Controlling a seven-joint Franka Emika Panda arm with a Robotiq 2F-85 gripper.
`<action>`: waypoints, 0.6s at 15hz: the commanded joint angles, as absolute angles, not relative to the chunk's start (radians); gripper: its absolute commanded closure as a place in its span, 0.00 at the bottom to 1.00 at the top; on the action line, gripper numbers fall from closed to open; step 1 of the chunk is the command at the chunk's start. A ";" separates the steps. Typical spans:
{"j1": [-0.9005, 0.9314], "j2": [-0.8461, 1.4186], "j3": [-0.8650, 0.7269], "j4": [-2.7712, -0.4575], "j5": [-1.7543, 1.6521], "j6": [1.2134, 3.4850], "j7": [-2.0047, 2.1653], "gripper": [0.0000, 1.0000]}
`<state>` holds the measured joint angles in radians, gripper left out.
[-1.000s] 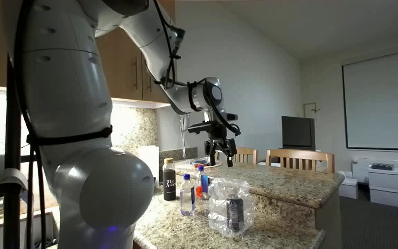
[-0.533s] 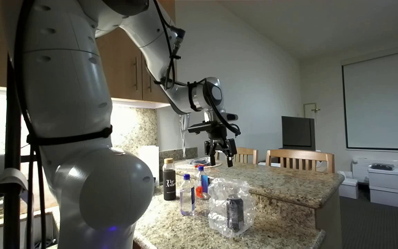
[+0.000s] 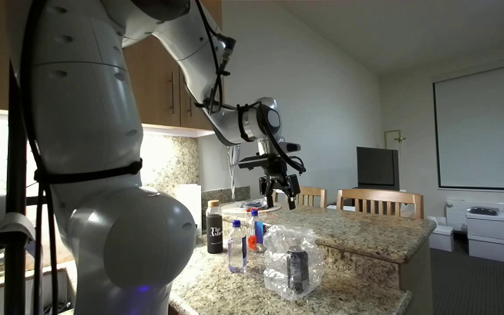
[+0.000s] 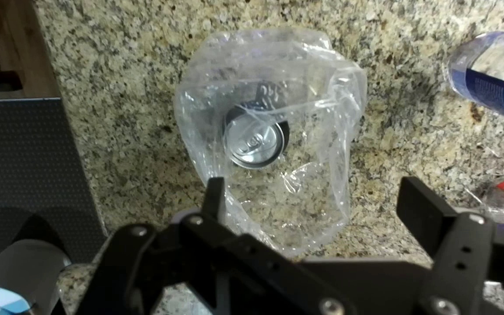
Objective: Put the plastic bag around one of the water bottles on the counter
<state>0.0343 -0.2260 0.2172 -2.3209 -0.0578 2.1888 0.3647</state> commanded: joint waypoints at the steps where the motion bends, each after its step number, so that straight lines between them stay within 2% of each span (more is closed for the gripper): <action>1: 0.060 -0.199 0.203 -2.323 -0.083 2.285 0.346 0.00; 9: 0.102 -0.127 0.160 -2.363 0.027 2.402 0.216 0.00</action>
<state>0.0818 -0.1432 0.1855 -2.3279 -0.0297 2.3319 0.3014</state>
